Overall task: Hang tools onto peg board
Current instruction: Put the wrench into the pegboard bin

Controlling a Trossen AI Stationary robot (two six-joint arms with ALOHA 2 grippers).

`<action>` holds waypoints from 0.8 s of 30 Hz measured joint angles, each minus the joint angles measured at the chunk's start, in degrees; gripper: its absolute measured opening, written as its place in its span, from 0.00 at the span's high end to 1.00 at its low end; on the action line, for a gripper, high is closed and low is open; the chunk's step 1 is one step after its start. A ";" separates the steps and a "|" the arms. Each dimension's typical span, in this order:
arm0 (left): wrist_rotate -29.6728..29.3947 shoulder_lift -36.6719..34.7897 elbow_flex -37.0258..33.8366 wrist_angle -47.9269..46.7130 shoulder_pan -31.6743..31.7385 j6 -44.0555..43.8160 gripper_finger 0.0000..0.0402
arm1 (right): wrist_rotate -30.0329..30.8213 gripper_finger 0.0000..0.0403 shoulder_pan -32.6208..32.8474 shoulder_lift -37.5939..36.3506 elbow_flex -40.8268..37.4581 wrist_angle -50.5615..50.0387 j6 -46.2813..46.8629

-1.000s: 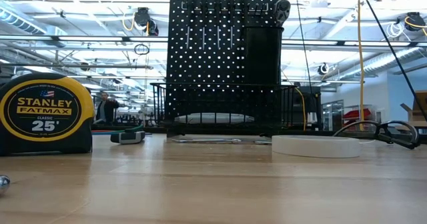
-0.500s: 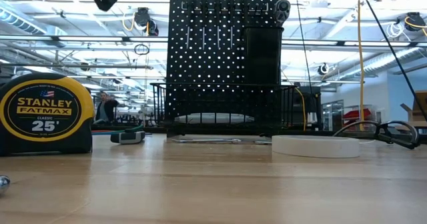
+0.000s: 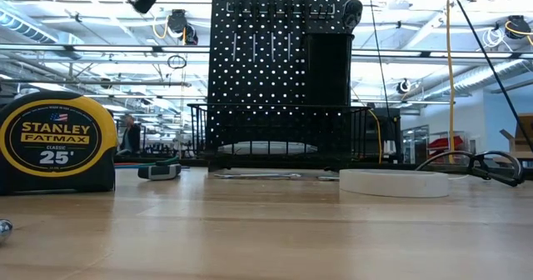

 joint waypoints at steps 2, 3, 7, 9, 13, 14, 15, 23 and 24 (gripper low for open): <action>1.13 0.87 0.00 2.23 0.00 1.52 0.60 | 0.10 0.42 3.36 1.35 0.00 -4.37 7.52; 1.89 1.48 0.00 3.09 0.00 2.18 0.60 | 0.22 0.44 5.22 1.93 0.00 -6.62 12.31; 4.15 4.74 0.00 5.91 -0.01 4.08 0.60 | 0.31 0.49 12.34 4.05 -0.02 -10.16 32.75; 5.00 6.51 0.00 7.34 0.00 4.86 0.60 | 0.54 0.51 15.25 5.22 -0.02 -10.36 42.27; 7.12 9.93 0.00 11.82 0.04 5.49 0.60 | 0.16 0.54 19.32 8.48 -0.02 -9.98 55.71; 7.73 10.83 0.00 13.46 0.11 5.49 0.60 | 0.06 0.55 20.04 9.49 -0.02 -10.03 58.09; 8.07 11.77 0.00 14.97 0.13 5.47 0.60 | -0.49 0.55 20.57 10.49 -0.02 -10.06 60.20; 9.72 19.06 1.89 21.96 0.20 4.32 0.60 | -7.99 0.58 22.42 16.98 -0.04 -10.16 68.81; 9.72 19.81 2.58 22.21 0.35 3.87 0.60 | -8.34 0.58 22.12 17.45 -0.04 -10.36 68.78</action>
